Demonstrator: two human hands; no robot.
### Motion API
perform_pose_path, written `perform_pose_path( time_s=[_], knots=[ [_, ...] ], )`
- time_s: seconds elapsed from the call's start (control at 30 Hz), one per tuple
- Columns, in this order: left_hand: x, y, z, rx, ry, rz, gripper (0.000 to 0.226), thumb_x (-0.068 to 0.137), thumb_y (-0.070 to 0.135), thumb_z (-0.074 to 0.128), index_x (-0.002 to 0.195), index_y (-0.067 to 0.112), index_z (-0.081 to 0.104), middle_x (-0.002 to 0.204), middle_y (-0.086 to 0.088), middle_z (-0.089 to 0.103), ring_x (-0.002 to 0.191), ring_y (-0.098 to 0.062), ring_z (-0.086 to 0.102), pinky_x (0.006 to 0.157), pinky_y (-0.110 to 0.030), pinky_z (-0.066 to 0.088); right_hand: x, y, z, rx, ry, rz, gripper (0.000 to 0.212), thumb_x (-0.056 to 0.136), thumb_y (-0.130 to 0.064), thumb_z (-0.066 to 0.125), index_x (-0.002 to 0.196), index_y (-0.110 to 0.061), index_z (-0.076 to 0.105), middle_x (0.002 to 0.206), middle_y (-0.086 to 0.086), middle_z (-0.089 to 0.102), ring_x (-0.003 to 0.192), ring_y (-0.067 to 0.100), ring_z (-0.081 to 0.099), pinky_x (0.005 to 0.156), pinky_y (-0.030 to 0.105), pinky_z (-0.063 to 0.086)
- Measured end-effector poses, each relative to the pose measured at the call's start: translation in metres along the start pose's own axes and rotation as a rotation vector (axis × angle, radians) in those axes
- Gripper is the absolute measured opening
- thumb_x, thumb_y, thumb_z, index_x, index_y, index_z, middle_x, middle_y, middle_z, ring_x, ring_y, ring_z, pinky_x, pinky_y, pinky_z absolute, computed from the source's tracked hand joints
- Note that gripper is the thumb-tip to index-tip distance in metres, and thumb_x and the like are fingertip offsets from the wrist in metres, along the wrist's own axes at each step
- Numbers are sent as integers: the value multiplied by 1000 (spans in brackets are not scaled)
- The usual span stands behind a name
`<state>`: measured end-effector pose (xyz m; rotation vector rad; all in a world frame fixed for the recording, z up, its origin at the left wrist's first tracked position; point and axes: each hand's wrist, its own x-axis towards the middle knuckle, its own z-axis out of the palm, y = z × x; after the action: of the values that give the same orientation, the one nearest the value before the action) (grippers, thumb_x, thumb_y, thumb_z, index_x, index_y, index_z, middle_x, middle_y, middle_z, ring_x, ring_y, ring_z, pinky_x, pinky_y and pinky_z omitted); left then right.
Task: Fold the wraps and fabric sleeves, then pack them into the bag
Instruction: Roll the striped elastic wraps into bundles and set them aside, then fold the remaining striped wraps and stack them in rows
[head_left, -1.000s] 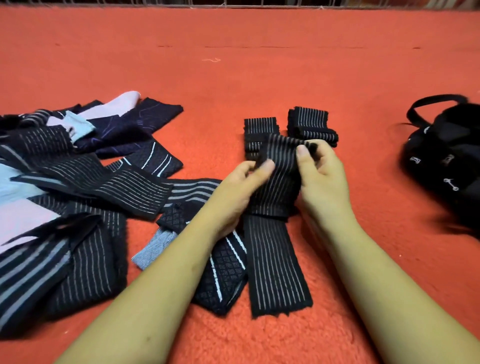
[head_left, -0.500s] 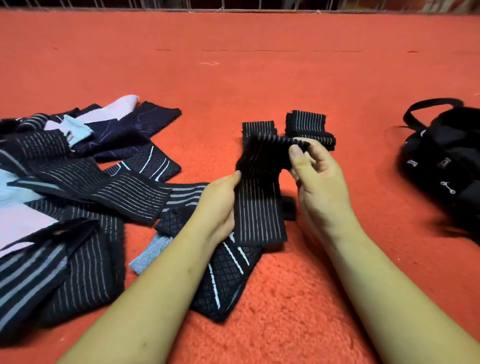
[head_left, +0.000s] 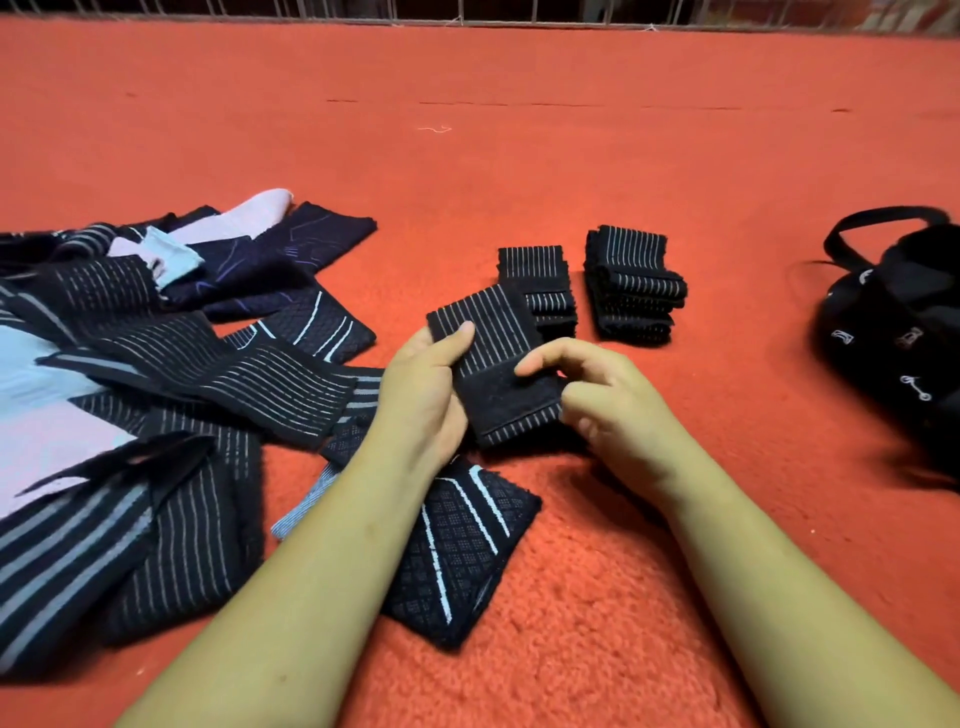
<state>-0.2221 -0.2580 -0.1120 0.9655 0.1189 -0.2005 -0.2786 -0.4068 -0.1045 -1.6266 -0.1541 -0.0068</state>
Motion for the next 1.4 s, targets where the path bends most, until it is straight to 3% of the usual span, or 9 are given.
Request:
perform_pose_path(
  time_s=[0.17,0.43,0.6,0.7,0.77,0.9,1.03,1.27,1.4],
  knots=[
    [-3,-1,3,60,-42,99,15,101,10,50,112,7,60,101,-15,70,89,-27,69,85,-47,57,-1,3,17,86,111,53,13,103,-20,47,97,-15,36,68,12,58,48,25,54,44,31,44],
    [-4,-8,7,207,0,161,13,99,9,51,105,12,61,95,-10,69,86,-24,65,81,-43,54,0,7,22,104,262,7,13,100,-4,52,102,-11,41,62,2,58,37,14,44,35,20,32],
    [27,13,30,284,95,150,12,95,4,60,102,12,55,84,-7,68,65,-16,64,54,-27,55,11,-16,13,374,275,89,12,93,8,53,92,-1,60,68,8,64,52,18,60,48,24,50],
    [64,29,47,359,95,163,12,93,4,63,97,14,56,91,-10,69,73,-19,67,66,-36,59,31,-29,3,409,331,172,15,94,4,56,79,1,57,63,12,66,55,17,68,58,22,57],
    [88,37,58,480,69,183,15,93,3,59,86,15,57,89,-11,66,77,-22,63,74,-39,55,47,-33,-2,361,407,201,15,96,0,56,82,-1,53,65,15,64,49,15,67,50,20,56],
    [119,46,68,798,36,154,22,81,-2,51,67,15,51,66,-7,50,61,-20,46,56,-26,35,82,-26,-3,389,531,271,6,100,-3,51,95,1,51,70,16,60,41,13,64,41,19,50],
    [144,37,58,981,29,148,23,85,-2,62,70,16,61,73,-6,60,76,-17,53,64,-27,40,100,-13,2,464,561,344,11,102,-3,45,94,3,48,72,17,60,38,13,62,39,19,50],
    [155,19,42,823,12,93,19,90,-3,64,105,8,59,100,-20,67,89,-28,67,85,-39,57,104,-4,3,535,606,337,14,100,-1,47,88,2,52,78,18,62,47,18,65,42,18,51],
    [134,22,35,705,-3,74,17,93,-3,58,107,7,54,85,-10,62,73,-20,62,66,-30,53,87,-7,1,458,605,329,16,93,8,41,84,4,53,83,16,65,53,19,66,45,18,51]
  ],
)
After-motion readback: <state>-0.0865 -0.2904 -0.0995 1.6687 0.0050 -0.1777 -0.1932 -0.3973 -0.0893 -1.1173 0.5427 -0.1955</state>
